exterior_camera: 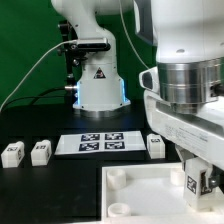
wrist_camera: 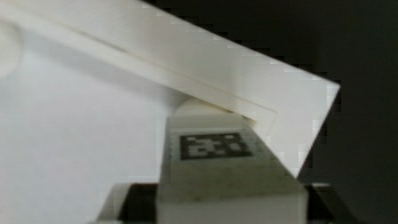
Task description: Assemble one leg
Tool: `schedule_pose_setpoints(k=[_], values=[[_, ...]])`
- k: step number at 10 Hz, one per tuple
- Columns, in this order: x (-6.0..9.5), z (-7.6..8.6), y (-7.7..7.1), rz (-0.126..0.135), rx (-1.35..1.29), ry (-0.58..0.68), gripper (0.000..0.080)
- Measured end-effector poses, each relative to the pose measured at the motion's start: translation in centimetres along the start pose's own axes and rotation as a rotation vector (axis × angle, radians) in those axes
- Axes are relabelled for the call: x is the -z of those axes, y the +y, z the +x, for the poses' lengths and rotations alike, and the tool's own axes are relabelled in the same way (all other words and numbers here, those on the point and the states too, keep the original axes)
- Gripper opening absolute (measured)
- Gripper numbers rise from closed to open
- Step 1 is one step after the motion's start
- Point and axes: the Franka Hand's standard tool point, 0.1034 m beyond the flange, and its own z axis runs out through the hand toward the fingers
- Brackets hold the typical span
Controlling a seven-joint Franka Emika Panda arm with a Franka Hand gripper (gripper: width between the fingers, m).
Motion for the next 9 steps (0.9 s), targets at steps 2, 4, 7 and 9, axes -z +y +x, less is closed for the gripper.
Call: schedule_pose_setpoints(k=[2,4,7,9], values=[[-0.10,-0.38,0.13,0.059,-0.316,0.009,0.0294],[-0.13,-0.56,0.01,0.083,-0.554,-0.004,0.0294],[-0.19,-0.56,0.04,0.082,-0.444,-0.001,0.0511],[-0.17,0.02,0.10,0.079,-0.073,0.016,0.0621]])
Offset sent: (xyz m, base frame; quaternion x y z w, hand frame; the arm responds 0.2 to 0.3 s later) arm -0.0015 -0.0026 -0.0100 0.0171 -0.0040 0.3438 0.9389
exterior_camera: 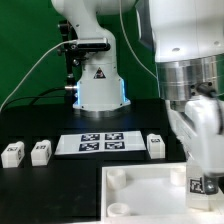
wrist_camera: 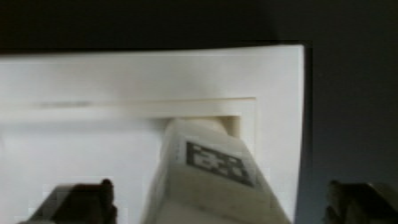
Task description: Assemble one leg
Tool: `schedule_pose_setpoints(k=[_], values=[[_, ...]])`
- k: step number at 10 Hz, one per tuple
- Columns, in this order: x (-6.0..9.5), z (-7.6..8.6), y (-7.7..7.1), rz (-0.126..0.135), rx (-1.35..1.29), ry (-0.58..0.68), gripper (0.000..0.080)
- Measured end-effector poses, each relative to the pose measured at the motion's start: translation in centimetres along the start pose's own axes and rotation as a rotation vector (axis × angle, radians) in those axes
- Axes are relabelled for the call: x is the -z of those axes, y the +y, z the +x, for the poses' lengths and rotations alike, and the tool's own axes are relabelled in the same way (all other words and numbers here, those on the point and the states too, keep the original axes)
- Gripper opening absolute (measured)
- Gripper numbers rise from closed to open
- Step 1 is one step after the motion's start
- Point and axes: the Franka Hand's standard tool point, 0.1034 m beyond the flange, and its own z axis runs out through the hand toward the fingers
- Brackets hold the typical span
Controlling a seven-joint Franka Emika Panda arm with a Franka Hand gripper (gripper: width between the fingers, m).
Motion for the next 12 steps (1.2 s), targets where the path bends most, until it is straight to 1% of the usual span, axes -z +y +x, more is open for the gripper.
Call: schedule_pose_setpoints(k=[1,2,3,5,6,7,8,9,10,11,12], values=[[-0.04,-0.04,0.21,-0.010,0.209,0.001,0.0621],[-0.01,-0.30,0.32,-0.025,0.342,-0.001,0.0644],[-0.03,-0.17,0.31,-0.025,0.398,0.000,0.0644],[-0.05,-0.05,0.33,-0.025,0.612,-0.002,0.0649],[-0.04,-0.07,0.46,-0.044,0.732,-0.001,0.0649],[0.23,-0.16,0.36,-0.118,0.971,0.009,0.0649],[0.32,-0.24,-0.10,-0.146,1.027,0.001,0.0649],[0.23,-0.25,-0.21,-0.136,0.968,0.008,0.0532],[0.15,-0.26,-0.11,-0.137,0.924,0.009,0.0396],[0.14,-0.33,-0.11,-0.135,0.830,0.014,0.0396],[0.12,-0.35,-0.08,-0.132,0.720,0.017,0.0292]])
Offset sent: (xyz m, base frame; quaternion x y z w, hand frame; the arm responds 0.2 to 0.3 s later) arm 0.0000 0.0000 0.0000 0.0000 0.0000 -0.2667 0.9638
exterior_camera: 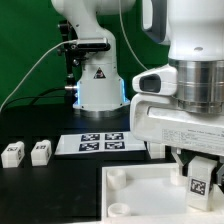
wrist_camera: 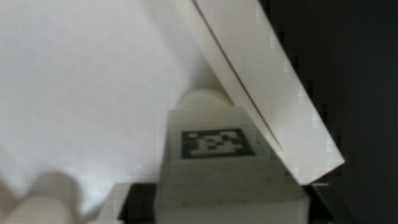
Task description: Assemble one leg
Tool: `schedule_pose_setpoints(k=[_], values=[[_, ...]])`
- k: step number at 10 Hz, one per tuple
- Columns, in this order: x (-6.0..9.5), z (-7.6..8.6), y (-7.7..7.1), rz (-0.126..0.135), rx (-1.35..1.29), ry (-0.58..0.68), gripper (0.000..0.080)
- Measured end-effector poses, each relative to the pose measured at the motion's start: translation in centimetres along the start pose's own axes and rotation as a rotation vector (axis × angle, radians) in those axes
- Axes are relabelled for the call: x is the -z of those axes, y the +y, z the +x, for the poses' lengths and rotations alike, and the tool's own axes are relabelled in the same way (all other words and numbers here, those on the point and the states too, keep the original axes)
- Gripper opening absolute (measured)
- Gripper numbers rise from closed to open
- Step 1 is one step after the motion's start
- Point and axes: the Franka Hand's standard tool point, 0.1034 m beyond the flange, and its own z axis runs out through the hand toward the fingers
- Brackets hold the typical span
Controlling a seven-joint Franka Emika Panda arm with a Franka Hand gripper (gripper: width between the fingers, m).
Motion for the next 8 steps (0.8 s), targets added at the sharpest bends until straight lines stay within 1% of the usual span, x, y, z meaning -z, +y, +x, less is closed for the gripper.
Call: schedule_pose_setpoints(k=[3,5,7,8], values=[[0.01,0.40,0.22,0.000,-0.324,-0.006,0.0292],[-0.11,0.09,0.04,0.001,-0.732,0.006,0.0292],[-0.16,0.00,0.03,0.034,-1.116,0.021,0.0294],[-0.14,-0.12,0.08,0.043,-1.144,0.032,0.0294]])
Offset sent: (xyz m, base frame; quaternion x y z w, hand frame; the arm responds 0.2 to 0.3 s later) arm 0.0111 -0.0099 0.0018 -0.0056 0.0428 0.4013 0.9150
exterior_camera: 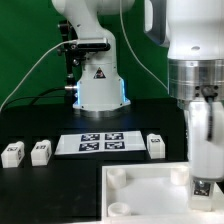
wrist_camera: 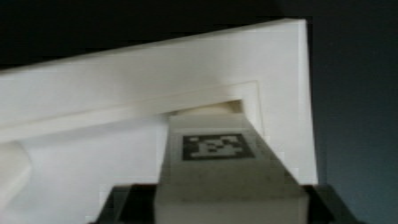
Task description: Assemble one leg
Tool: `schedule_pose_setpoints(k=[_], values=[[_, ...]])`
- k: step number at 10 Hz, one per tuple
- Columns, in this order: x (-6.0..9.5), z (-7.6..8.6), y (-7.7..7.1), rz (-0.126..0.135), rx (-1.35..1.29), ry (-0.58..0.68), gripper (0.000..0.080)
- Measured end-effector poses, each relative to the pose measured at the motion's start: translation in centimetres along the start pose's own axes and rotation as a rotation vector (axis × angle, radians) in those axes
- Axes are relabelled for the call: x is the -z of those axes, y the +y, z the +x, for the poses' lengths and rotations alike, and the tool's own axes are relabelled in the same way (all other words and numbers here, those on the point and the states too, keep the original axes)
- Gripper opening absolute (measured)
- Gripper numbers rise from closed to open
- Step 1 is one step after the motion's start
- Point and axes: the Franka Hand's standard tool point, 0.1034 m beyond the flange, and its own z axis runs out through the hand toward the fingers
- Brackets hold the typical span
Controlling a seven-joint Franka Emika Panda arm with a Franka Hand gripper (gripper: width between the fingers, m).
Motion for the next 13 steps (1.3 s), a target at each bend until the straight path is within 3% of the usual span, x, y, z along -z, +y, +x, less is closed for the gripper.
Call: schedule_pose_setpoints(k=[2,3,4,5,6,8,11,12,13], values=[[0.02,0.03,0.01,0.001,0.020,0.003,0.0294],[-0.01,0.02,0.03,0.001,0.072,0.003,0.0396],[-0.04,0.13,0.09,-0.006,0.163,0.009,0.0396],[-0.06,0.37,0.13,-0.019,0.350,0.010,0.0542],[-0.06,0.62,0.02,-0.020,0.519,0.008,0.0628],[0.06,0.79,-0.07,-0.004,0.835,0.007,0.0646],[-0.04,0.88,-0.04,-0.010,1.141,0.020,0.0649],[-0.05,0.28,0.01,-0.002,1.295,0.035,0.0649],[-0.11,-0.07,-0.07,0.023,1.422,0.048,0.0649]])
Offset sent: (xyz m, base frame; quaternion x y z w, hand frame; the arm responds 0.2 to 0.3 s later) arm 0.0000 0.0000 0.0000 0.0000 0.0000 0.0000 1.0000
